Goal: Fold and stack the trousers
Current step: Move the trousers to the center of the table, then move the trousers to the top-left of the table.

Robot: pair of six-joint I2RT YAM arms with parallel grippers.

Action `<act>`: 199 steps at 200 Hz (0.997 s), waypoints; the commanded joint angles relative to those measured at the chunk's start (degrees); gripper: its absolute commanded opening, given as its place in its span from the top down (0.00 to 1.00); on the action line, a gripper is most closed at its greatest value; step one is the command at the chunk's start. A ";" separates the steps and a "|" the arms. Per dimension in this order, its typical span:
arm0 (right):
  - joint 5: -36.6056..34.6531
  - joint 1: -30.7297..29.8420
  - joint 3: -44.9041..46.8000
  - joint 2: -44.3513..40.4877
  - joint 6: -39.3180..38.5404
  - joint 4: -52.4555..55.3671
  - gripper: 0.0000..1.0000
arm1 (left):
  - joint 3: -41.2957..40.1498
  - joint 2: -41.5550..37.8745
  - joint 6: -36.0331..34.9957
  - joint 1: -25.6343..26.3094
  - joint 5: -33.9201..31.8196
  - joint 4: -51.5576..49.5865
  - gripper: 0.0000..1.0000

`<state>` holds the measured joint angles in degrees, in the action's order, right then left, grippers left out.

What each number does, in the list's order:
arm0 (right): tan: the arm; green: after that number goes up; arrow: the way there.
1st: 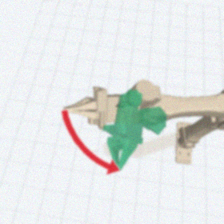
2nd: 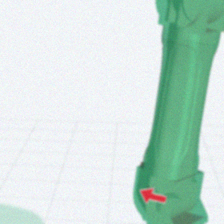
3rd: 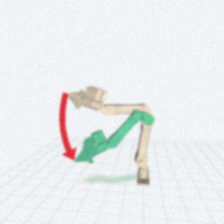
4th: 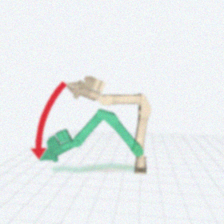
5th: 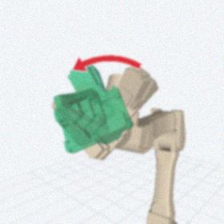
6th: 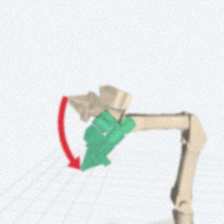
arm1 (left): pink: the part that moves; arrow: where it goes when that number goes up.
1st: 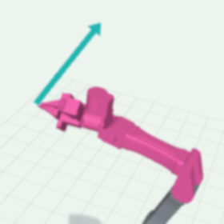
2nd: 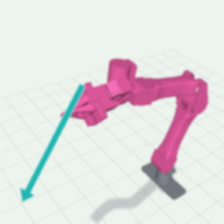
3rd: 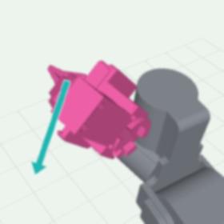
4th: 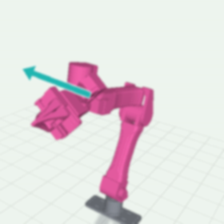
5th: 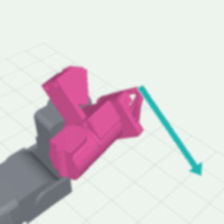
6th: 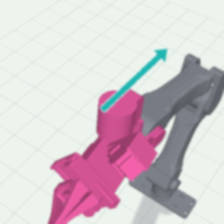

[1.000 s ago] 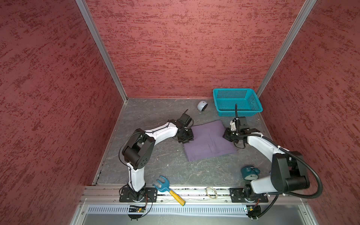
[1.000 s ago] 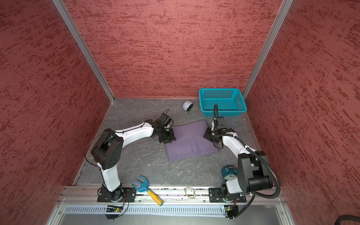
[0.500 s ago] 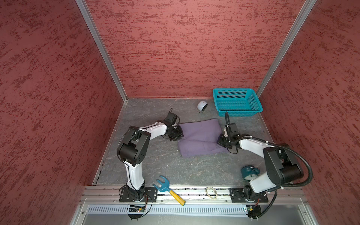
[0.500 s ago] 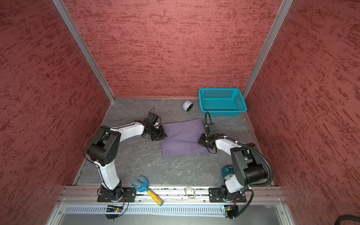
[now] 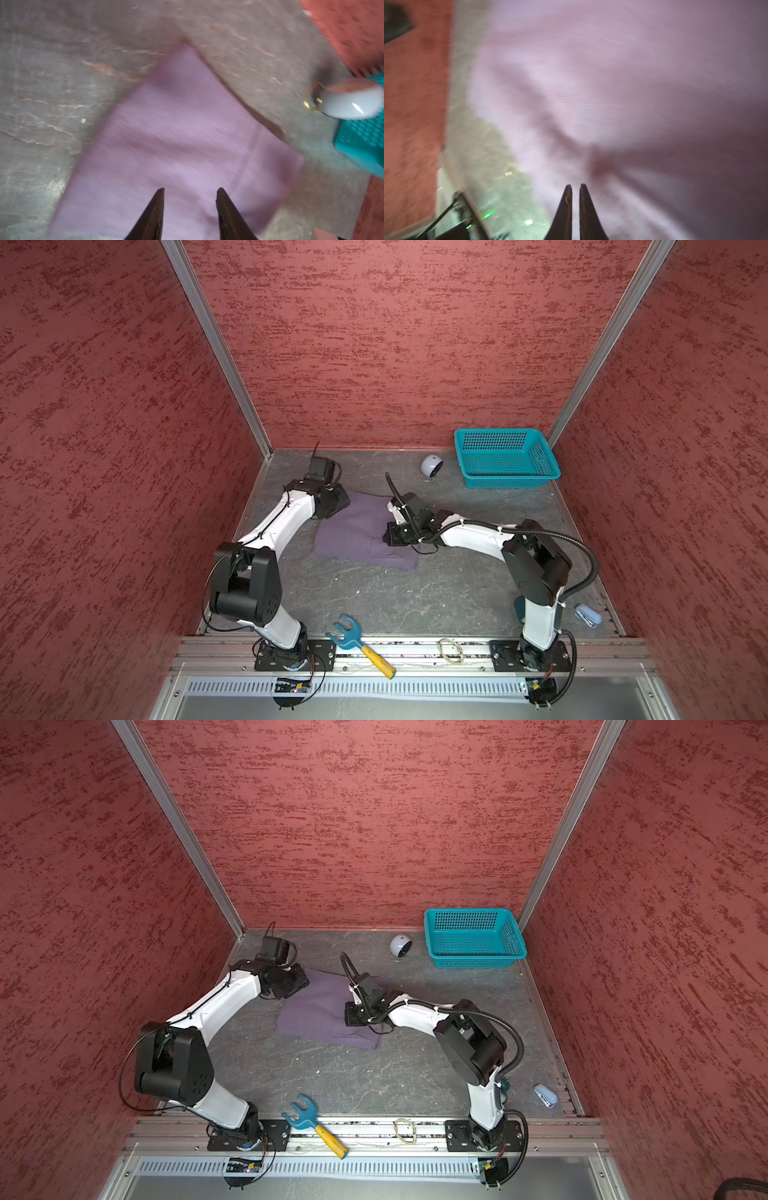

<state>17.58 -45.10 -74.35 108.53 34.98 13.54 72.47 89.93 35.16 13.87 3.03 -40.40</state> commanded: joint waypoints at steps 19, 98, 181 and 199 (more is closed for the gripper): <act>-8.46 3.68 3.38 -14.82 -4.42 3.89 0.85 | 1.19 -0.09 -3.78 10.52 -2.04 -5.81 0.74; -35.82 16.75 25.04 -51.51 1.27 11.19 0.69 | -3.69 8.67 1.15 20.82 9.28 5.58 0.66; -35.45 19.26 26.15 -50.71 3.95 13.71 0.72 | 4.05 25.63 3.49 16.57 11.86 12.13 0.71; -35.80 19.44 25.74 -50.30 3.59 13.61 0.72 | 2.69 26.37 3.80 13.99 11.70 12.51 0.71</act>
<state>-16.67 -26.06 -48.42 58.11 37.63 26.85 76.73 114.21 37.67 31.11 15.64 -30.02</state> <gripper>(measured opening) 0.279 0.287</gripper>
